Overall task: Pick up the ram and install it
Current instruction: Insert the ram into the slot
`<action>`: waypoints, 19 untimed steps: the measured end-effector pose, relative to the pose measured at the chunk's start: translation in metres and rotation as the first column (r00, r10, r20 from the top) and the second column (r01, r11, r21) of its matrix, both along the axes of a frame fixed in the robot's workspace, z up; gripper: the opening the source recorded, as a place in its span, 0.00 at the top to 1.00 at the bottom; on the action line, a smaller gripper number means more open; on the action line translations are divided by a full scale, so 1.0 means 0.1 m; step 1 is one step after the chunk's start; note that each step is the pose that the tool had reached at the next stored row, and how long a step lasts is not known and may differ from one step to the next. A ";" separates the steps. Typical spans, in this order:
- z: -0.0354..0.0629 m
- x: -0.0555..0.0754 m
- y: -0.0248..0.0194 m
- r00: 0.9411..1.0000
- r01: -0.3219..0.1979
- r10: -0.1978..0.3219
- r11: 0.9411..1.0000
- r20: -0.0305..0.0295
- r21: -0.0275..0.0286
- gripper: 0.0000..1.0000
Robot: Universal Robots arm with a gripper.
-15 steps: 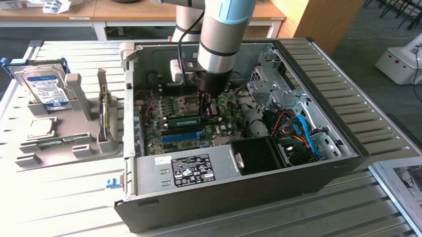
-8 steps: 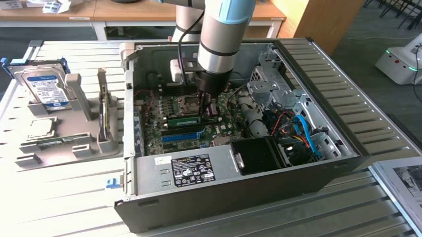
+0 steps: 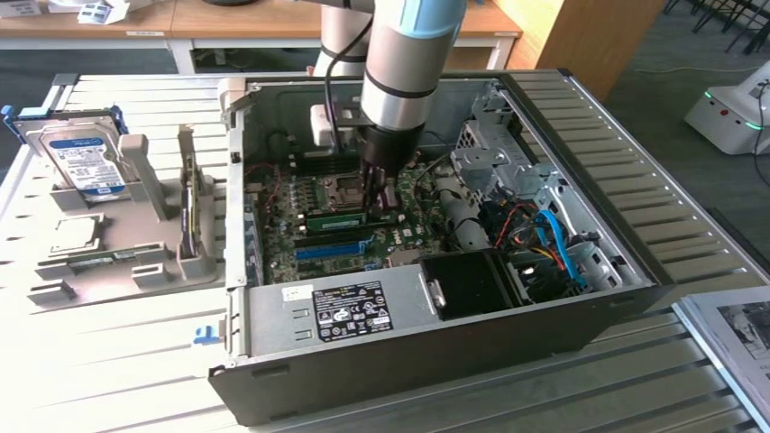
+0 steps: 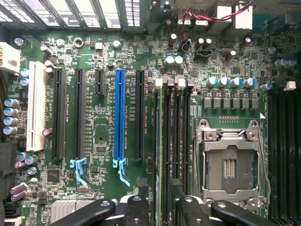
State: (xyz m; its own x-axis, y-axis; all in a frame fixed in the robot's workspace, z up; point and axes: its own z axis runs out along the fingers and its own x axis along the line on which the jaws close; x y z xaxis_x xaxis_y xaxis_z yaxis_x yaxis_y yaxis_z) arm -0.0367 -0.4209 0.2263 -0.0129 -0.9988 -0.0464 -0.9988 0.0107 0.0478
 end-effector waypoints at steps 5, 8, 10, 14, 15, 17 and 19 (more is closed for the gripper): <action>0.050 0.00 0.000 1.000 0.000 0.000 1.000 0.000 0.000 0.69; 0.079 0.00 0.000 1.000 0.000 0.000 1.000 0.000 0.000 0.69; 0.098 0.00 0.000 1.000 0.000 0.000 1.000 0.000 0.000 0.69; 0.139 0.00 0.000 1.000 0.000 0.000 1.000 0.000 0.000 0.69; 0.150 0.00 0.000 1.000 0.000 0.000 1.000 0.000 0.000 0.69; 0.173 0.00 0.000 1.000 0.000 0.000 1.000 0.000 0.000 0.69; 0.195 0.00 0.000 1.000 0.000 0.000 1.000 0.000 0.000 0.69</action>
State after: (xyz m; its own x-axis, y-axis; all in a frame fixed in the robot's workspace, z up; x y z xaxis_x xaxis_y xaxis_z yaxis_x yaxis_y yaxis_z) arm -0.0367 -0.4209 0.2458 -0.0129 -0.9988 -0.0463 -0.9988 0.0107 0.0478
